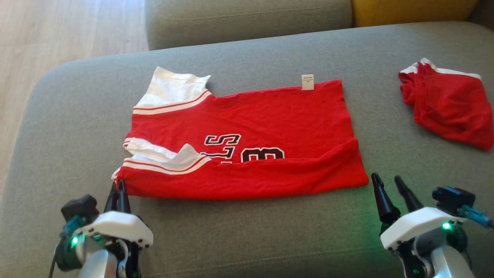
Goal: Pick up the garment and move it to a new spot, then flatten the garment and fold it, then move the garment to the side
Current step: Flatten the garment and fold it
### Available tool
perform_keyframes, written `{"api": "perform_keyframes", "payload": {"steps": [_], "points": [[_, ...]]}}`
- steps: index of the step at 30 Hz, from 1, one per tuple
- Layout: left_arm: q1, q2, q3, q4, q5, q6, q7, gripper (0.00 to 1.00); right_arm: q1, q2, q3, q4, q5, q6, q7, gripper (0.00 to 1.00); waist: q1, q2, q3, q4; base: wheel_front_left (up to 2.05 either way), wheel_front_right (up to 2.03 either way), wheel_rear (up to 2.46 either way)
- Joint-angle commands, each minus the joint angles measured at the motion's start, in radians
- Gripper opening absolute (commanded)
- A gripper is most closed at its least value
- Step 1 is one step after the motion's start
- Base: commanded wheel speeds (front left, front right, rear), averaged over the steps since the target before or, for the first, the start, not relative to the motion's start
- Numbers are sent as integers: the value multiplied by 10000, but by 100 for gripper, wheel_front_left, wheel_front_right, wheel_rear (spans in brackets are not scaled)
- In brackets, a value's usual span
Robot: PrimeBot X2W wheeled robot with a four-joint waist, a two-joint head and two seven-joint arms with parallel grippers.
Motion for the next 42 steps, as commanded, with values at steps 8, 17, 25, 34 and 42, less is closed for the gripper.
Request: {"api": "perform_keyframes", "payload": {"steps": [8, 17, 25, 34, 42], "points": [[176, 97, 0, -941, 207, 19, -61, 0, -1845, -22, -47, 2818, 1751, -4, 84, 100, 0, 0, 117, 365, 0, 0, 0], [171, 91, -388, -1004, 101, 124, -62, 0, -3351, -22, 796, 5364, 3242, -4, -396, 100, 0, 0, 288, 579, 0, 0, 0], [126, 90, -474, -954, 116, 217, -62, 0, -3906, -22, 1665, 6440, 3659, -4, -1030, 0, 0, 0, 299, 543, 0, 0, 0], [397, 118, -379, -767, 315, 180, -62, 0, -4024, -22, 1860, 7123, 3686, -4, -1480, 0, 0, 0, -93, 312, 0, 0, 0], [935, 362, -224, -686, 416, 48, -62, 0, -3764, -22, 1711, 7334, 3644, -4, -1632, 0, 0, 0, -494, 183, 0, 0, 0]]}}
